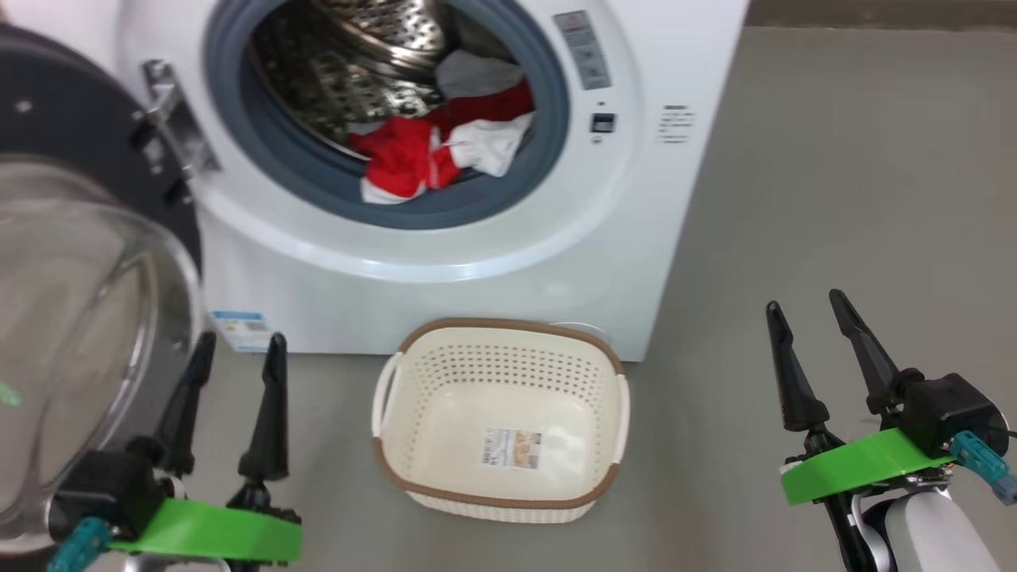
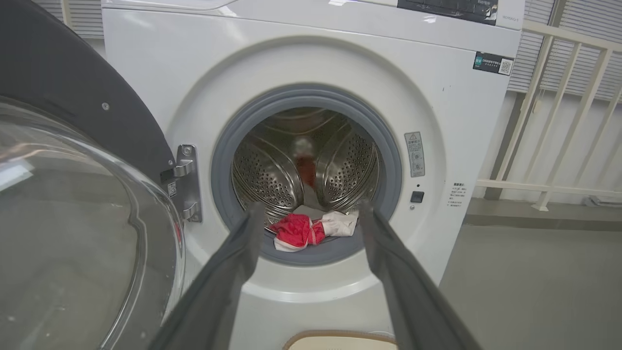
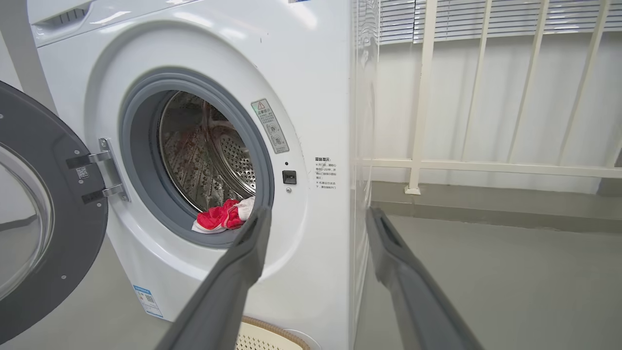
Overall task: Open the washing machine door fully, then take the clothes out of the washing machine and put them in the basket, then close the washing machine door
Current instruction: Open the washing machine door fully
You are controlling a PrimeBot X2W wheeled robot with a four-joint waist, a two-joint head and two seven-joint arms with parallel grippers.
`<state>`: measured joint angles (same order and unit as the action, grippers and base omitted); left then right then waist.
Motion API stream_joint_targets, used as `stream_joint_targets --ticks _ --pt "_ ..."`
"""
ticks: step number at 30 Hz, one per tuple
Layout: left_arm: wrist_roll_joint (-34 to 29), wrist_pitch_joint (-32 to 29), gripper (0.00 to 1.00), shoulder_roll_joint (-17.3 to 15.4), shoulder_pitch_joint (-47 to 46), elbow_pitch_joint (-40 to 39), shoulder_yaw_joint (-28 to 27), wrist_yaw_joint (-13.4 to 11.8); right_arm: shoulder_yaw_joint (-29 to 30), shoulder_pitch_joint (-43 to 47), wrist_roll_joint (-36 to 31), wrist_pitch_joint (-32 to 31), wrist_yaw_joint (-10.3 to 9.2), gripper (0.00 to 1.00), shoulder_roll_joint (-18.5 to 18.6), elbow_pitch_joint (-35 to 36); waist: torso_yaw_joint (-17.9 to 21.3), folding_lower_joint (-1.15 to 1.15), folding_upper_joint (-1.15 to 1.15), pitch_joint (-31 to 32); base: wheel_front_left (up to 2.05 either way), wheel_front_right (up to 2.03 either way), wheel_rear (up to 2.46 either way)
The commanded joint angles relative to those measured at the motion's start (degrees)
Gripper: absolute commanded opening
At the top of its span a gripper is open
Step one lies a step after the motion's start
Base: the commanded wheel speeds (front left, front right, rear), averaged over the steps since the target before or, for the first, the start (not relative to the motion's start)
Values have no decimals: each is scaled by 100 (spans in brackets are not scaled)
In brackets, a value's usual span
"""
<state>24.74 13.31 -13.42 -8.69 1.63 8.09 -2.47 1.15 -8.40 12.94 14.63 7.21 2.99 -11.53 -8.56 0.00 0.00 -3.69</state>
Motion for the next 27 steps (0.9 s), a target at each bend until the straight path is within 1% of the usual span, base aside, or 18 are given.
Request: stream_joint_targets --ticks 1,7,13,18,20,25,27 --pt "-29 66 100 -105 -45 -56 -171 59 -105 -101 -49 37 28 100 -7 172 449 0 0 23 0 0 0" --pt "-67 153 100 55 143 320 -238 165 -106 9 -67 37 28 100 -10 254 842 0 0 89 0 0 0" --pt "-77 166 100 235 460 728 -435 337 -192 249 -60 37 28 100 -5 320 1092 0 0 244 0 0 0" --pt "-262 167 100 373 622 969 -624 564 -253 508 -26 37 28 100 103 438 1146 0 0 307 0 0 0" --pt "-291 168 100 410 656 994 -680 608 -250 568 -25 37 28 100 138 439 1156 0 0 330 0 0 0" --pt "-435 168 100 558 805 1051 -861 821 -108 814 22 37 28 100 170 456 1179 0 0 436 0 0 0" --pt "-513 168 100 590 855 1075 -917 862 -85 886 36 37 28 100 177 456 1183 0 0 480 0 0 0"
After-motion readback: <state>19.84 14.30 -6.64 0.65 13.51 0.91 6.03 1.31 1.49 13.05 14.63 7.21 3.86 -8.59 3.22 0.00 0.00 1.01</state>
